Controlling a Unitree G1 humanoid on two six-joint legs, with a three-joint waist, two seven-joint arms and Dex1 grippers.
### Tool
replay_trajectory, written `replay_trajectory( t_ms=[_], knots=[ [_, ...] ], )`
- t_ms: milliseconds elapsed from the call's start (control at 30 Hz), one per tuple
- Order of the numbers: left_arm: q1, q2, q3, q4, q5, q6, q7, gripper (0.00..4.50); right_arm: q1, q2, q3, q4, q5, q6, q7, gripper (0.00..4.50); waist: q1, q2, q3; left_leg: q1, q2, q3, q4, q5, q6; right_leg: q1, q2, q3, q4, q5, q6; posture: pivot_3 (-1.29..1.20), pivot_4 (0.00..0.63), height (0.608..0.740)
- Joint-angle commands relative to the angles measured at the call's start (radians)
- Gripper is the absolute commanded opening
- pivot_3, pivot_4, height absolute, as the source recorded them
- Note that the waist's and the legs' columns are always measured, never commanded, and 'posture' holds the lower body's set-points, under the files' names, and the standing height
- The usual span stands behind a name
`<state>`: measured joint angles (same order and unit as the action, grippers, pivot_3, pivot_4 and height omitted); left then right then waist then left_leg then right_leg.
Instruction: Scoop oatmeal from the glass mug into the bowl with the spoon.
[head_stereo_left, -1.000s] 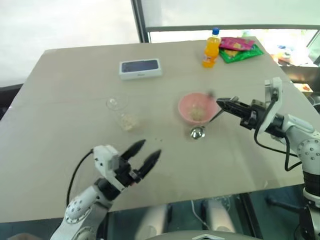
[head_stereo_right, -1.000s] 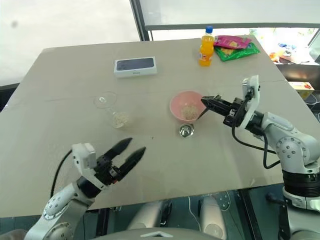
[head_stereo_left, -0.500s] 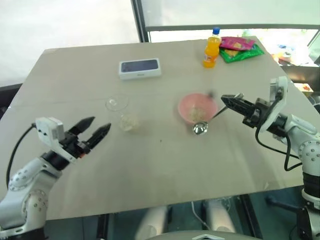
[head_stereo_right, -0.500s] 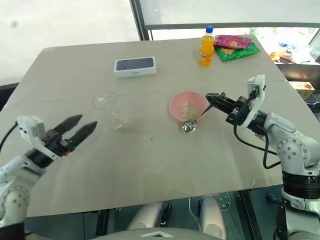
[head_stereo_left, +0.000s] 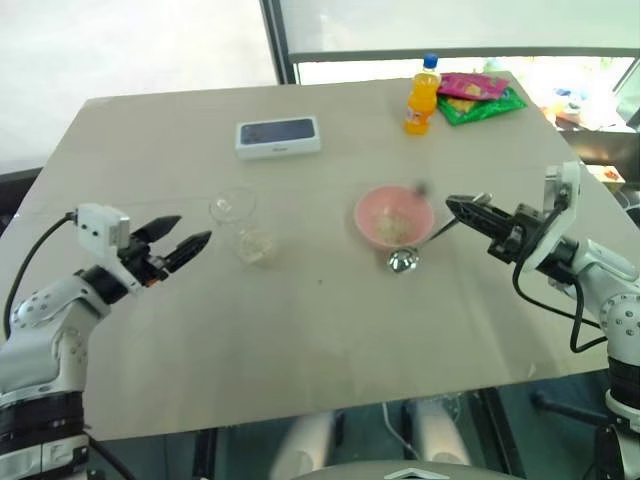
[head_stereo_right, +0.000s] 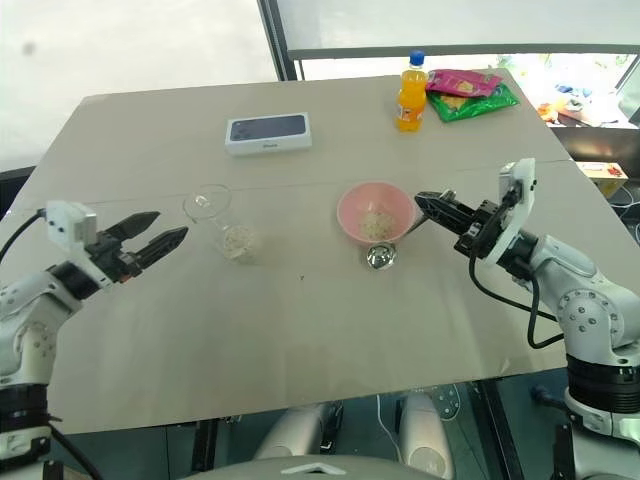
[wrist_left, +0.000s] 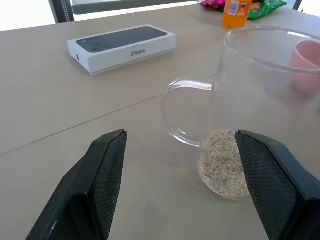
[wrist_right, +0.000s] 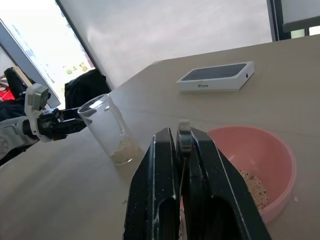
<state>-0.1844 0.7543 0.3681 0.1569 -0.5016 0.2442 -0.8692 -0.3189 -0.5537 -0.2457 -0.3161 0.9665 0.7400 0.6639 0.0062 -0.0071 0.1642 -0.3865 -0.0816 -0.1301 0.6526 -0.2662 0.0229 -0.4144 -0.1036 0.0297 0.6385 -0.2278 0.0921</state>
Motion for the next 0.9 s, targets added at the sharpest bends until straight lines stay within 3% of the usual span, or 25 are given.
replay_trajectory(
  t_ms=[33,600,900],
  knots=[
    [-0.066,-0.005,-0.029,0.075,0.071,-0.075,0.022,3.58,0.0,0.0,-0.026,-0.038,0.012,-0.024,0.003,0.0,-0.002,0.0,0.0,0.0,0.0,0.0,0.0,0.0,0.0,0.0,0.0,0.0,0.0,0.0,0.0,0.0,0.15,0.74],
    [-0.309,-0.088,-0.095,0.407,0.176,-0.2,0.045,3.58,0.04,0.018,-0.022,-0.072,-0.004,-0.047,-0.017,0.0,-0.018,-0.001,0.0,0.0,-0.001,0.0,0.001,0.0,0.0,-0.001,0.0,0.0,0.003,0.0,0.0,0.0,0.15,0.74],
    [-0.347,-0.154,-0.112,0.458,0.173,-0.23,0.031,3.58,0.05,0.025,-0.019,-0.086,-0.012,-0.055,-0.022,0.0,-0.019,-0.001,0.0,0.0,-0.001,0.0,0.002,0.0,0.0,-0.001,0.0,0.0,0.003,0.0,0.0,0.0,0.15,0.74]
  ],
)
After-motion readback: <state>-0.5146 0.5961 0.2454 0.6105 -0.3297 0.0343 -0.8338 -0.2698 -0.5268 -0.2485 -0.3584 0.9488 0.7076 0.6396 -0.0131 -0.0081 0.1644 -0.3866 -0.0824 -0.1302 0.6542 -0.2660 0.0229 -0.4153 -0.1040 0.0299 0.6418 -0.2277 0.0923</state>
